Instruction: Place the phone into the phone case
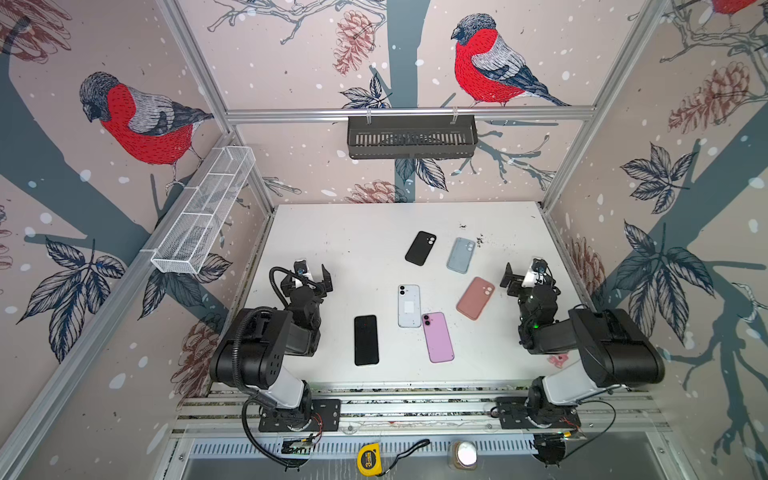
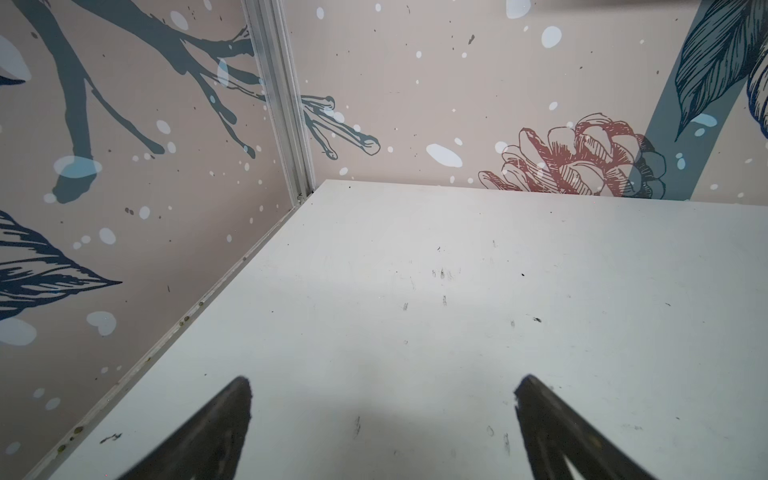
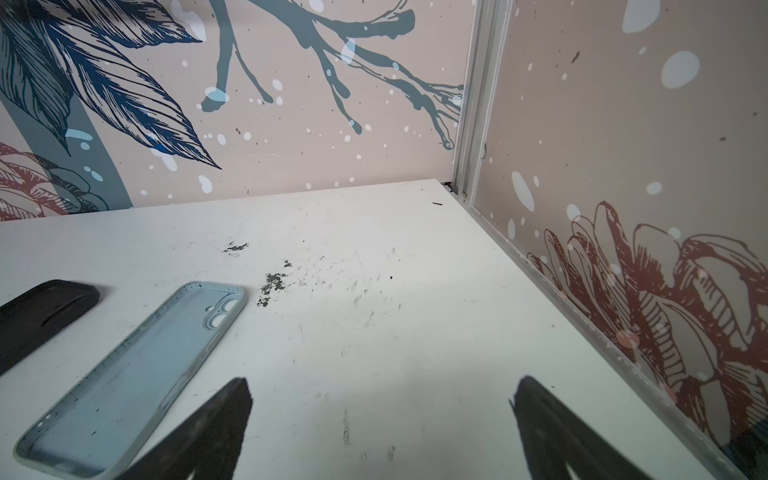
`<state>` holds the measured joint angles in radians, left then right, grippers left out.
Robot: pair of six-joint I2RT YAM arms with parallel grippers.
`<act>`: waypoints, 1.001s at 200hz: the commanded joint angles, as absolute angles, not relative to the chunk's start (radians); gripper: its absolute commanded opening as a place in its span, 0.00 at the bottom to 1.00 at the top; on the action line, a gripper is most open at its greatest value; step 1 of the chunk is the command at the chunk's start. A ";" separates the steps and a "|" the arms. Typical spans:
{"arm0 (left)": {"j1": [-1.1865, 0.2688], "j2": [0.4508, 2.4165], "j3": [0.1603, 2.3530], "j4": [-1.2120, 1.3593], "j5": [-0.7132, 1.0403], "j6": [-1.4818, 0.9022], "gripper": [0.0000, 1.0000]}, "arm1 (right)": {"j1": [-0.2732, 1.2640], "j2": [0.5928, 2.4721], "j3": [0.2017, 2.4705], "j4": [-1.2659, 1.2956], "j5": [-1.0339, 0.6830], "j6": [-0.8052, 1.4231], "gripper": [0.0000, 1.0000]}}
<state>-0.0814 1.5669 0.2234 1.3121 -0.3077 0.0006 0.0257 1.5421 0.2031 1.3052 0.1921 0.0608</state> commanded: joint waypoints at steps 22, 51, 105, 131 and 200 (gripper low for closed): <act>-0.080 1.566 0.228 1.336 -0.303 0.000 0.99 | 0.045 1.538 0.192 1.347 0.203 0.058 1.00; -0.081 1.566 0.229 1.335 -0.301 0.000 0.98 | 0.055 1.540 0.187 1.360 0.218 0.050 1.00; -0.080 1.566 0.228 1.333 -0.301 0.000 0.98 | 0.056 1.541 0.189 1.356 0.216 0.051 1.00; -0.080 1.565 0.226 1.339 -0.301 -0.001 0.99 | 0.043 1.539 0.194 1.343 0.194 0.057 1.00; -0.080 1.565 0.225 1.339 -0.301 0.000 0.99 | 0.025 1.539 0.199 1.330 0.180 0.078 1.00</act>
<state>-0.0811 1.5669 0.2234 1.3121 -0.2939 0.0006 0.0254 1.5406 0.1932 1.3174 0.1921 0.0597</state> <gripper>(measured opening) 0.985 0.997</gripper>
